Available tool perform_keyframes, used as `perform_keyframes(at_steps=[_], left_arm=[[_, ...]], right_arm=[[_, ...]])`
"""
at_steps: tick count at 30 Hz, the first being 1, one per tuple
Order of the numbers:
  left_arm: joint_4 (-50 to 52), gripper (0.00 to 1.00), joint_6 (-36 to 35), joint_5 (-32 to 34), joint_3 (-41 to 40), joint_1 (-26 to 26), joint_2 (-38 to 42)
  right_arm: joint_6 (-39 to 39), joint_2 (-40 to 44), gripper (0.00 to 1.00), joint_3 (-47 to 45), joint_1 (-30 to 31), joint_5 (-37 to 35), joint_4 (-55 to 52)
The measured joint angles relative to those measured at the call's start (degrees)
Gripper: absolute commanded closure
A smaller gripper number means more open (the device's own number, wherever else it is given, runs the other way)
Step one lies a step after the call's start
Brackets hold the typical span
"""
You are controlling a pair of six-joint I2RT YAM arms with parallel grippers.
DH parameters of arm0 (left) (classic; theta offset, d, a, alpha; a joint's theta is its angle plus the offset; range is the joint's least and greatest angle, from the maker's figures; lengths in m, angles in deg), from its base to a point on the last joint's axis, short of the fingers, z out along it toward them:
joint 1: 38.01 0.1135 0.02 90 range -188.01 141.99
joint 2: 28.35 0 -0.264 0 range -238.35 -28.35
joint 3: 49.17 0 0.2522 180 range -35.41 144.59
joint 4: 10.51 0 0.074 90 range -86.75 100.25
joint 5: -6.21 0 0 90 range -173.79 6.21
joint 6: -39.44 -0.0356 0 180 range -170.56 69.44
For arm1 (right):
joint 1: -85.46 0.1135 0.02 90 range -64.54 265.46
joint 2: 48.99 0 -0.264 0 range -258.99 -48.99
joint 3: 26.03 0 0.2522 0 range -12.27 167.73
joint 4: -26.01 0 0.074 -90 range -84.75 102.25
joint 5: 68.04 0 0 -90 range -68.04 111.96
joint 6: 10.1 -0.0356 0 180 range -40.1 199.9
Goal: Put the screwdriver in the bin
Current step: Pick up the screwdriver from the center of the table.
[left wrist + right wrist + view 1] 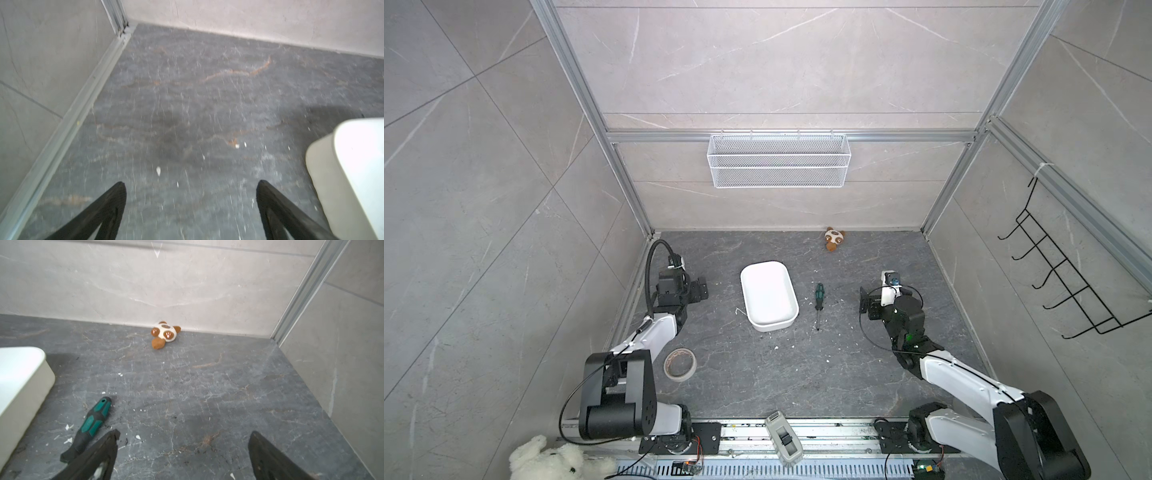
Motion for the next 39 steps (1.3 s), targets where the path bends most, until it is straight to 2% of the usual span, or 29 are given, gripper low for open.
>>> perform_keyframes(at_steps=[2,4,6,10,16,22,26,27,33,36,39], left_arm=[[2.73,0.0,3.06,-0.26,-2.23,-0.04,4.17],[5.84,0.0,6.29,-0.85,-2.95,-0.09,8.59],[5.9,0.0,8.09,-1.25,-3.85,-0.09,12.11],[6.08,0.0,11.26,-0.57,-6.14,-0.09,15.8],[7.54,0.0,13.03,-0.94,-6.29,-0.09,14.93],[7.26,0.0,13.7,-3.72,-6.73,-0.09,13.84],[7.23,0.0,13.81,-4.76,-6.73,-0.09,12.37],[7.3,0.0,13.81,-4.98,-6.69,-0.09,12.04],[8.74,0.0,13.97,-5.14,-5.2,-0.09,9.33],[8.76,0.0,13.97,-5.14,-5.01,-0.09,9.05],[8.76,0.0,13.97,-5.16,-4.98,-0.09,9.01]], right_arm=[[-3.04,2.38,0.01,3.67,0.09,-1.14,-4.48],[-13.29,2.75,0.0,9.75,0.28,-7.98,-11.37],[-23.04,0.33,0.0,16.87,-0.92,-12.94,-20.48],[-30.8,-8.26,0.01,29.86,-2.56,-15.47,-35.36],[-33.18,-15.19,0.1,32.61,4.68,-10.25,-43.39],[-34.84,-25.73,0.18,34.45,9.57,3.19,-45.44],[-35.54,-32.06,0.29,36.76,11.43,8.9,-46.69],[-35.43,-33.42,0.33,37.55,11.67,9.7,-46.95],[-35.45,-40.92,0.35,43.04,12.0,12.48,-49.68],[-35.08,-42.93,0.48,45.46,12.13,12.52,-50.99],[-34.8,-45.66,0.48,48.59,12.2,12.39,-52.26]])
